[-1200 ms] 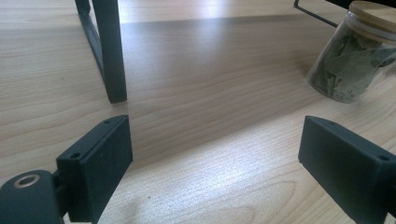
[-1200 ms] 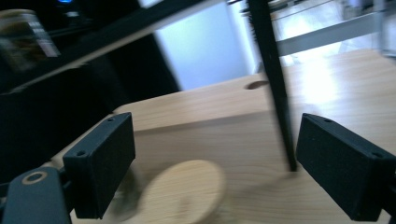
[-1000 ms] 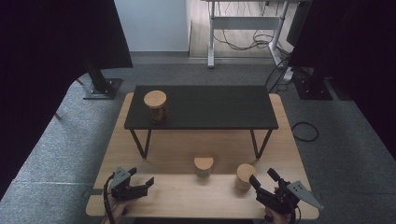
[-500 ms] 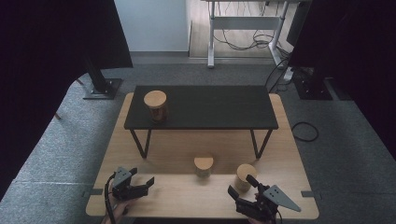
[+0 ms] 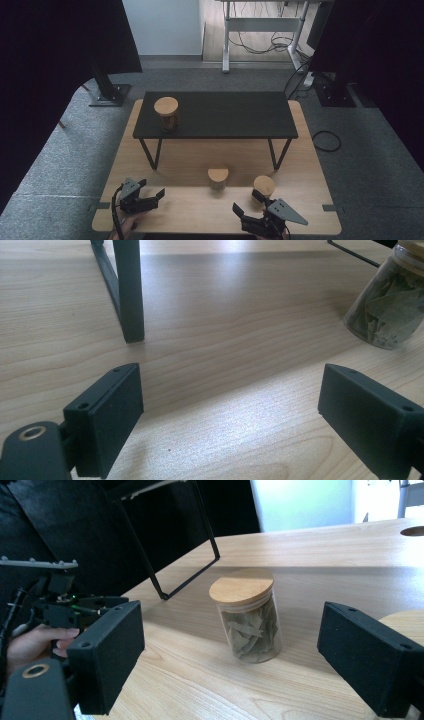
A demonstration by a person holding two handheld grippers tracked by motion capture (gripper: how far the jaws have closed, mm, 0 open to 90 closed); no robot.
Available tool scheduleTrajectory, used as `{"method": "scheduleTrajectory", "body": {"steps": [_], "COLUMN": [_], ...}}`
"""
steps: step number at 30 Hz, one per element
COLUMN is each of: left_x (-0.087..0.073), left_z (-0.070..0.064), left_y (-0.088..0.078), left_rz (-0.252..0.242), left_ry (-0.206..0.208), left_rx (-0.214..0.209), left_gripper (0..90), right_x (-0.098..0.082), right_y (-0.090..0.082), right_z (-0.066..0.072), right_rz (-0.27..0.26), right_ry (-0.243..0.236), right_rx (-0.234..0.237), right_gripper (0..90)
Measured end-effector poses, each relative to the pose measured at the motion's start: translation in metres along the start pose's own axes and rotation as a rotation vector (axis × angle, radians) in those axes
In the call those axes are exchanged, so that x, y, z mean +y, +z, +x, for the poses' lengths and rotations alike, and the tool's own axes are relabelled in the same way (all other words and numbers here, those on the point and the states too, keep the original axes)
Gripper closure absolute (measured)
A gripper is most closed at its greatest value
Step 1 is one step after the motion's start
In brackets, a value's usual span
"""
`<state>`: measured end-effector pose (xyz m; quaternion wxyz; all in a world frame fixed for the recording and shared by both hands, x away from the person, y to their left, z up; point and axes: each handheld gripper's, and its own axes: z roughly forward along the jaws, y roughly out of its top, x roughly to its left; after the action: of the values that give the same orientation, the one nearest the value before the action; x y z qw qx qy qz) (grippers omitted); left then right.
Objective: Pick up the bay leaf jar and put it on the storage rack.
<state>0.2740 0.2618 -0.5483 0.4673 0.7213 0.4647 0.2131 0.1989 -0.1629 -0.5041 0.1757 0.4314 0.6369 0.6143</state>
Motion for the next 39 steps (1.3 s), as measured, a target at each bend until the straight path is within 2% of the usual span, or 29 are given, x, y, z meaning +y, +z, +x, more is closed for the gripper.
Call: {"method": "scheduleTrajectory", "body": {"steps": [7, 15, 33, 39], "left_x": [0.0, -0.001, -0.001, -0.001], "left_z": [-0.004, -0.004, -0.005, -0.005], "left_y": [0.001, -0.001, -0.001, -0.001], "left_rz": [0.004, 0.005, 0.012, 0.014], "left_ry": [0.022, 0.011, 0.023, 0.026], "left_rx": [-0.001, -0.003, -0.003, -0.002], "left_gripper": [10.1, 10.1, 10.1, 10.1], "right_x": [-0.003, -0.003, -0.008, -0.011], "right_y": [0.014, 0.036, 0.062, 0.073], "right_z": [0.009, 0.023, 0.026, 0.029], "right_rz": [0.034, 0.059, 0.092, 0.112], "right_ry": [-0.027, -0.074, -0.094, -0.117], "right_rx": [-0.016, -0.03, -0.102, -0.126], "right_gripper": [10.9, 10.8, 10.8, 10.7]}}
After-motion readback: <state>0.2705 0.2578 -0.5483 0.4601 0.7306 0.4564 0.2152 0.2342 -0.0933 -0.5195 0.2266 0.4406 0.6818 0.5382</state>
